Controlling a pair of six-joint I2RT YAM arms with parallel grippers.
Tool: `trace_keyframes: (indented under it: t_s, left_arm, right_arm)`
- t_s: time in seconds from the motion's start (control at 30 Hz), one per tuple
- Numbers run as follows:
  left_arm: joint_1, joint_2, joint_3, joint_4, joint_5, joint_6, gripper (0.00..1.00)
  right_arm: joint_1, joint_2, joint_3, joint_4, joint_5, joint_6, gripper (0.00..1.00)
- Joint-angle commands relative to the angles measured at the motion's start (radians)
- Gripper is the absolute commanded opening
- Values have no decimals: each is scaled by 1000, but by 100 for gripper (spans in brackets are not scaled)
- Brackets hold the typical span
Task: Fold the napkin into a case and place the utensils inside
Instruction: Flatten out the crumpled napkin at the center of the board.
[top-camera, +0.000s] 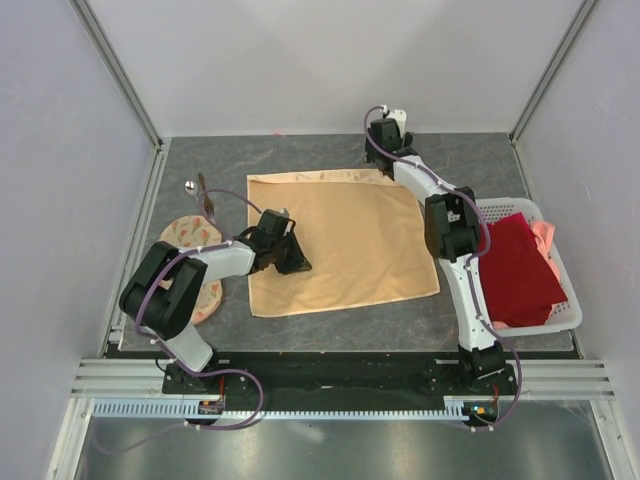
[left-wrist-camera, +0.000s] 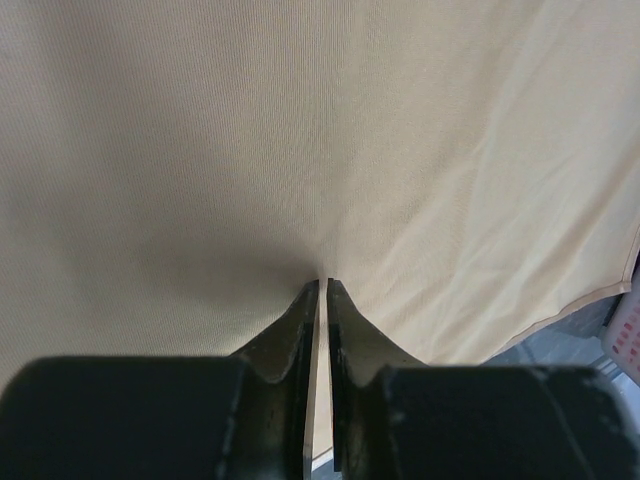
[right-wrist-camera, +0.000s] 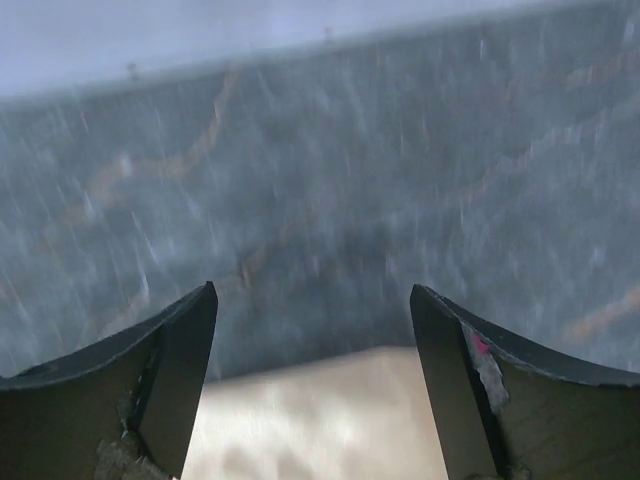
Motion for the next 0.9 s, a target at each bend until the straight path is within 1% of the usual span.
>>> trace_keyframes:
  t_s: [0.0, 0.07, 0.1, 0.13, 0.17, 0.2, 0.23, 0.3, 0.33, 0.4, 0.43, 0.5, 0.57, 0.73, 0.77, 0.87]
  left_arm:
    - [-3, -40, -36, -39, -16, -2, 16]
    - [-1, -101, -31, -47, -33, 4, 19]
    - [0, -122, -18, -51, -38, 1, 21]
    - [3, -135, -7, -53, -42, -4, 22]
    - [6, -147, 7, -53, -33, -8, 22]
    - [11, -143, 43, -48, -23, -11, 23]
    - [11, -133, 67, -44, -9, -14, 23]
    - [8, -84, 133, -32, 39, -19, 23]
    - [5, -64, 151, -10, 60, -33, 22]
    - [-17, -17, 188, 19, 103, -45, 22]
    - [-29, -3, 200, 21, 111, -47, 22]
    - [-66, 26, 222, 22, 109, -47, 22]
    - [-89, 38, 220, 30, 108, -47, 21]
    - [-150, 65, 187, 38, 89, -53, 20]
    - [-164, 69, 171, 38, 88, -51, 19]
    - [-175, 59, 133, 38, 66, -54, 18]
  right_arm:
    - [-17, 57, 254, -17, -86, -57, 87]
    - [-7, 2, 195, -15, -105, -58, 87]
    - [-2, -66, 156, -15, -99, -52, 87]
    - [0, -101, 71, -16, -93, -47, 87]
    - [4, -139, 20, -16, -89, -34, 87]
    - [4, -210, -31, -16, -86, -5, 87]
    - [1, -244, -128, -15, -80, 14, 87]
    - [-2, -331, -218, -16, -79, 48, 84]
    - [-2, -357, -293, -7, -92, 71, 84]
    - [-11, -406, -345, -4, -111, 92, 82]
    - [-25, -414, -382, -5, -123, 110, 81]
    - [-43, -430, -408, -5, -143, 118, 77]
    - [-66, -430, -436, -4, -174, 123, 74]
    - [-117, -407, -473, 7, -258, 135, 73]
    - [-122, -396, -474, 11, -270, 135, 71]
    - [-131, -364, -468, 38, -323, 121, 52]
